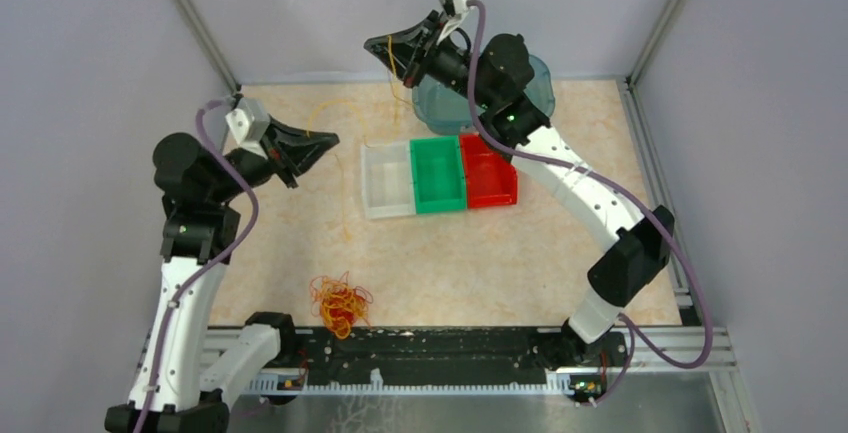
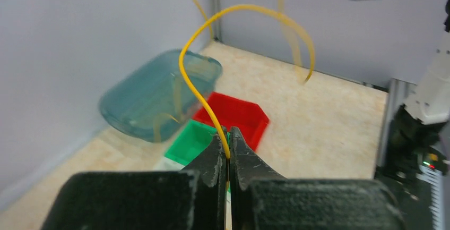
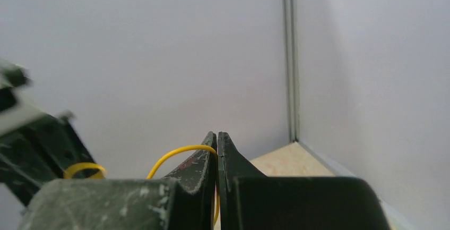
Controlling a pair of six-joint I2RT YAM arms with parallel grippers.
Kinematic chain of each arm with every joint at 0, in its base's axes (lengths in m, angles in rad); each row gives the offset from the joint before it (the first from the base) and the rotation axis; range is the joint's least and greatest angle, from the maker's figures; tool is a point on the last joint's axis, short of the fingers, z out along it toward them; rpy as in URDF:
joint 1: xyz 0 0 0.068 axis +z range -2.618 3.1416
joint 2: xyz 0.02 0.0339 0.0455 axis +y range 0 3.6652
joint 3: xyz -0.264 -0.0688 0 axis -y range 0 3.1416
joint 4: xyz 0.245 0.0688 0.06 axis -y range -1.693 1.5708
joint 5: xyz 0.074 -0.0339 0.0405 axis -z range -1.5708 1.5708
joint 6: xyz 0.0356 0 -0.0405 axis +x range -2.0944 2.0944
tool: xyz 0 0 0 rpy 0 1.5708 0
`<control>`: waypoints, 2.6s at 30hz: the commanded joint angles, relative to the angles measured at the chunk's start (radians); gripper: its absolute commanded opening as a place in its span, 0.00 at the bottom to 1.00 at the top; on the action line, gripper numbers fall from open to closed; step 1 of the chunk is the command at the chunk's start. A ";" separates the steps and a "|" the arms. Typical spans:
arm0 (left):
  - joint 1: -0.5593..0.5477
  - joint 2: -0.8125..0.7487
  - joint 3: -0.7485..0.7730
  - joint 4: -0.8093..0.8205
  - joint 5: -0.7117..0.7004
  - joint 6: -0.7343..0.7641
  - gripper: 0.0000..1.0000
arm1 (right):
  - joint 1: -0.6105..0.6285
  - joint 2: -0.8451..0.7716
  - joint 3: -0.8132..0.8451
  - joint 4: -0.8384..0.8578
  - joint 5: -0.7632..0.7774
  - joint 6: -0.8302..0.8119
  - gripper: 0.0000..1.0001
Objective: Untangle the cables
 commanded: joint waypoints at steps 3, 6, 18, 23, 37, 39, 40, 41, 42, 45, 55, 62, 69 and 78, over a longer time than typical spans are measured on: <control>-0.071 0.025 -0.137 0.003 0.067 -0.093 0.00 | 0.008 -0.001 0.045 0.161 -0.116 0.176 0.00; -0.106 0.050 -0.158 0.050 0.013 -0.108 0.00 | 0.010 0.000 0.055 0.127 -0.101 0.155 0.00; -0.153 0.203 -0.151 0.163 -0.212 -0.075 0.00 | 0.010 0.078 0.020 0.050 -0.026 0.094 0.00; -0.166 0.274 -0.161 0.206 -0.320 -0.031 0.00 | 0.010 0.078 -0.028 0.042 0.011 0.071 0.00; -0.206 0.514 -0.103 0.241 -0.454 0.067 0.01 | 0.002 0.088 -0.099 -0.059 0.170 0.039 0.00; -0.209 0.546 -0.087 0.246 -0.488 0.094 0.01 | 0.003 0.094 -0.101 -0.067 0.177 0.036 0.00; -0.209 0.559 -0.080 0.253 -0.504 0.100 0.01 | 0.001 0.098 -0.104 -0.068 0.182 0.036 0.00; -0.209 0.568 -0.078 0.261 -0.516 0.106 0.01 | 0.000 0.102 -0.106 -0.068 0.186 0.037 0.00; -0.209 0.574 -0.076 0.269 -0.525 0.110 0.01 | -0.002 0.108 -0.106 -0.069 0.190 0.041 0.00; -0.209 0.578 -0.075 0.282 -0.552 0.111 0.01 | -0.005 0.135 -0.106 -0.069 0.206 0.051 0.00; -0.209 0.594 -0.085 0.333 -0.535 0.086 0.14 | -0.026 0.188 -0.179 -0.026 0.295 0.075 0.00; -0.215 0.620 -0.038 0.180 -0.406 0.135 0.47 | -0.040 0.181 -0.237 -0.005 0.320 0.095 0.00; -0.214 0.545 -0.044 0.072 -0.366 0.225 0.59 | -0.042 0.185 -0.261 0.001 0.322 0.086 0.00; -0.091 0.467 0.059 -0.113 -0.349 0.232 0.79 | -0.035 0.226 -0.256 -0.064 0.245 0.063 0.00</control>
